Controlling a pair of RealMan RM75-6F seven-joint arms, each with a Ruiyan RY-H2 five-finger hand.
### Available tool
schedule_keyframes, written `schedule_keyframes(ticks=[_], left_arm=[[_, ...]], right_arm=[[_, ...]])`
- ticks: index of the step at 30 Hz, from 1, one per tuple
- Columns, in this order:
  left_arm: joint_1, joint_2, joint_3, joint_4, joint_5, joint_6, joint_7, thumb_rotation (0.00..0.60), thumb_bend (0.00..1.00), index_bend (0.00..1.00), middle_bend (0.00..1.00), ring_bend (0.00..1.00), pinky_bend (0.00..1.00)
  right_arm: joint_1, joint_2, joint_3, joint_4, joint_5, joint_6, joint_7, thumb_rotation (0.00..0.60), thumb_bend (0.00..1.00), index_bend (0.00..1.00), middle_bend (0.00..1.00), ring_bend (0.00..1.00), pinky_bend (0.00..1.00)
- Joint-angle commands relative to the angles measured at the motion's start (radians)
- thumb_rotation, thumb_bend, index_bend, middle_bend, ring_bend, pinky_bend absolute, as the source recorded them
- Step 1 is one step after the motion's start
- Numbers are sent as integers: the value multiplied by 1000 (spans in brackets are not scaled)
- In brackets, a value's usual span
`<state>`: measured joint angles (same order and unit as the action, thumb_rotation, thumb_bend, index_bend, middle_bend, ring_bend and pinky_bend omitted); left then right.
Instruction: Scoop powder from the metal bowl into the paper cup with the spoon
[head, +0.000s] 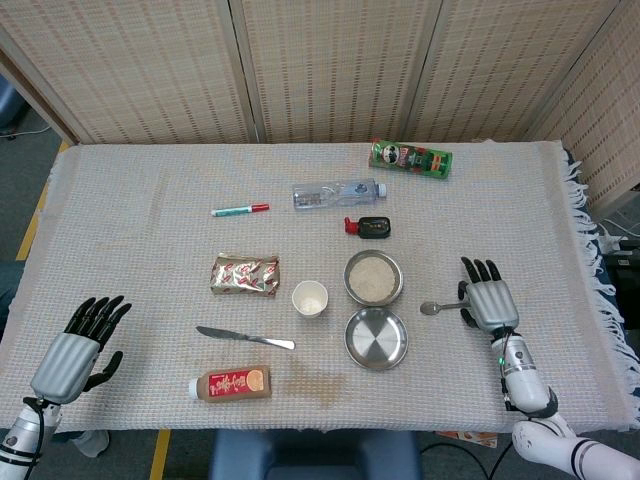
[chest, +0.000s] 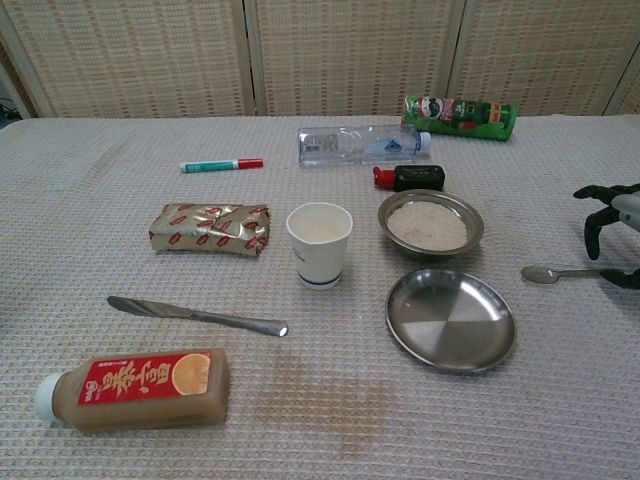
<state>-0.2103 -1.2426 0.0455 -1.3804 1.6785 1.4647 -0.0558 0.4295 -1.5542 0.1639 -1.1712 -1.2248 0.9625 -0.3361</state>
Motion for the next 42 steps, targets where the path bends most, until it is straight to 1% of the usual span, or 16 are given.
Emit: schedule_keyframes(ticks=[1, 6, 11, 26, 31, 42], left_arm=[[-2, -1, -1, 3, -5, -6, -2, 600, 455, 0, 0, 0, 44], [-6, -2, -4, 8, -11, -14, -8, 600, 456, 0, 0, 0, 44], [-9, -3, -4, 13, -14, -21, -14, 600, 463, 0, 0, 0, 44], [-11, -3, -2, 14, -12, -22, -16, 600, 464, 0, 0, 0, 44], [-11, -1, 0, 14, -10, -21, -19, 600, 464, 0, 0, 0, 44], [-11, 0, 0, 12, -10, -20, -20, 600, 469, 0, 0, 0, 44]], right_arm=[[20, -28, -4, 26, 9, -20, -9, 600, 273, 512, 0, 0, 0], [34, -50, -7, 55, 20, -26, -12, 600, 273, 517, 0, 0, 0], [41, -49, -9, 59, 24, -27, -5, 600, 276, 524, 0, 0, 0], [52, -42, -22, 46, 46, -26, -19, 600, 276, 549, 0, 0, 0], [57, -39, -24, 39, 55, -28, -29, 600, 304, 551, 0, 0, 0], [61, -34, -29, 24, 86, -30, -59, 600, 305, 551, 0, 0, 0]])
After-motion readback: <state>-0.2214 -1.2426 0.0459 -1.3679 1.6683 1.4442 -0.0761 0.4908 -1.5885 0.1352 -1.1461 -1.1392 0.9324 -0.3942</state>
